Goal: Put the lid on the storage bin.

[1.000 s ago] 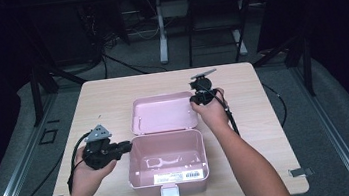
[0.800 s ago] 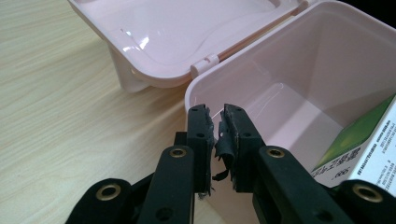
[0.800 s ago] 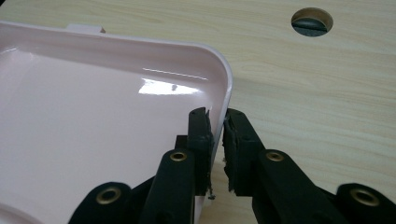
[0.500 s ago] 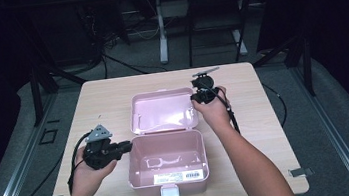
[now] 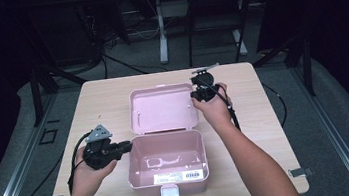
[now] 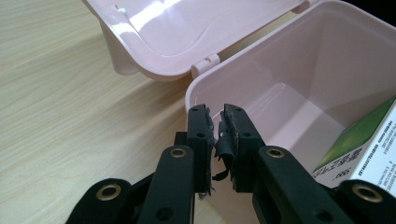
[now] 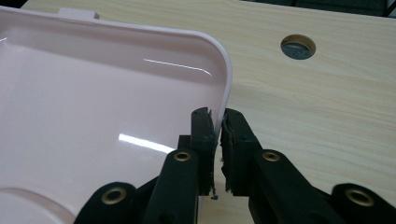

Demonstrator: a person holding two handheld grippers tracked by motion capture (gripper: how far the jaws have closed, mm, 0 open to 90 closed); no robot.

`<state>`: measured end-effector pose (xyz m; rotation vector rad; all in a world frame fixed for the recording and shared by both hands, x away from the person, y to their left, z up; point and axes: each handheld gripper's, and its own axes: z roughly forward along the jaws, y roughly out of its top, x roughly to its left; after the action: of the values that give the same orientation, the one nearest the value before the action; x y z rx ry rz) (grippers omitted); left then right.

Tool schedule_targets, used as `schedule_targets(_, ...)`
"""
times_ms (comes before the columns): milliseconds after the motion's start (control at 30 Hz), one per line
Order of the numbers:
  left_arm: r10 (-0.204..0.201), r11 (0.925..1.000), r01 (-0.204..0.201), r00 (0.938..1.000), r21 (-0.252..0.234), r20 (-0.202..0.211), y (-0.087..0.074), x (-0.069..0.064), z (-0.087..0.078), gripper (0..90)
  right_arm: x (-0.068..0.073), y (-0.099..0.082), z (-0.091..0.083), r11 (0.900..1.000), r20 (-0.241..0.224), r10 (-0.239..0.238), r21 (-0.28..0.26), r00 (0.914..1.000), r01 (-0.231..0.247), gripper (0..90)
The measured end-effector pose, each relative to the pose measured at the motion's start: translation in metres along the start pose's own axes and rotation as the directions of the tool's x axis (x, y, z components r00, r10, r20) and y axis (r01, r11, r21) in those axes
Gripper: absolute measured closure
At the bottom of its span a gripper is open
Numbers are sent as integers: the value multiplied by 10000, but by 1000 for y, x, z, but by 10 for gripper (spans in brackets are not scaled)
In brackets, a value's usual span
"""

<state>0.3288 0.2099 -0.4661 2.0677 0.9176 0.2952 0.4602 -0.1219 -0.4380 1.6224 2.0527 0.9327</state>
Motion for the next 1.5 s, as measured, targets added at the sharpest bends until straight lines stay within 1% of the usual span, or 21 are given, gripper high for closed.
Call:
schedule_targets(167, -22, 10000, 22, 10000, -5, -8, 0, 0, 0, 814, 0, 0, -9, 9998, -85, 4, -174, 10000, -5, 841)
schedule_targets(400, -31, 10000, 31, 10000, 2, -19, 0, 0, 0, 814, 5, 2, -21, 9979, 90, -467, -437, 9989, 470, 841)
schedule_targets(600, 0, 10000, 0, 10000, 9, -26, 0, 0, 0, 814, 6, 1, -28, 9971, 7, -430, -633, 9991, 429, 847)
schedule_targets(700, -44, 10000, 44, 10000, -9, -25, 0, 0, 0, 814, 7, 1, -32, 9957, 33, -508, -779, 9987, 509, 849)
schedule_targets(800, -41, 10000, 41, 10000, -9, -23, 0, 0, 0, 814, 7, 0, -38, 9952, -114, -452, -876, 9989, 441, 852)
schedule_targets(1000, -60, 10000, 60, 10000, -27, -29, 0, 0, 0, 814, 7, -1, -47, 9925, -216, -595, -1082, 9980, 568, 855)
schedule_targets(1133, -56, 10000, 56, 10000, -27, -35, 0, 0, 0, 814, 8, -3, -53, 9900, -274, -626, -1280, 9977, 586, 857)
schedule_targets(1333, -57, 10000, 57, 10000, -16, -39, 0, 0, 0, 814, 11, -7, -62, 9841, -180, -967, -1513, 9952, 929, 857)
schedule_targets(1500, -61, 10000, 61, 10000, -24, -39, 0, 0, 0, 814, 13, -11, -69, 9773, -169, -1200, -1779, 9926, 1152, 857)
